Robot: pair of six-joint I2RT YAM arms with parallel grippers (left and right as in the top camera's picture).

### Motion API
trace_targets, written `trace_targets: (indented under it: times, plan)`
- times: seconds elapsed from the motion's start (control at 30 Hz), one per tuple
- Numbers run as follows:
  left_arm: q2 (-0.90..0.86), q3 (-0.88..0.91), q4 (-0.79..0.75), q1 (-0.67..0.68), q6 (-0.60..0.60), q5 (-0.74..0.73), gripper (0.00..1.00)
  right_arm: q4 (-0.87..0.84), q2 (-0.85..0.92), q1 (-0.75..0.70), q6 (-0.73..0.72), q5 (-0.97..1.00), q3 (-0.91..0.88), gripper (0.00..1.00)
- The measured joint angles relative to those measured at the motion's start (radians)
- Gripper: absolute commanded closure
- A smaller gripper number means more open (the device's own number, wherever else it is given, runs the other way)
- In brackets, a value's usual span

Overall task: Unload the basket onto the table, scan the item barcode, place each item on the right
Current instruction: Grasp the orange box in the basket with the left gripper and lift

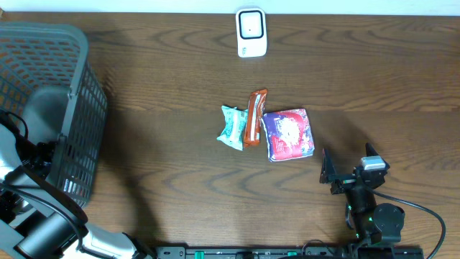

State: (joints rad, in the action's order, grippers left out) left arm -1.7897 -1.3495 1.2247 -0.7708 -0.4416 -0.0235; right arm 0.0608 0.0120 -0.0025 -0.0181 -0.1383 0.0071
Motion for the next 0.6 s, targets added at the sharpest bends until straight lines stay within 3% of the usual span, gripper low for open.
trace_targets:
  times: [0.6]
  plan:
    - [0.0, 0.0, 0.091, 0.0, -0.011, 0.0, 0.02, 0.0, 0.0, 0.0, 0.0, 0.0, 0.0, 0.01]
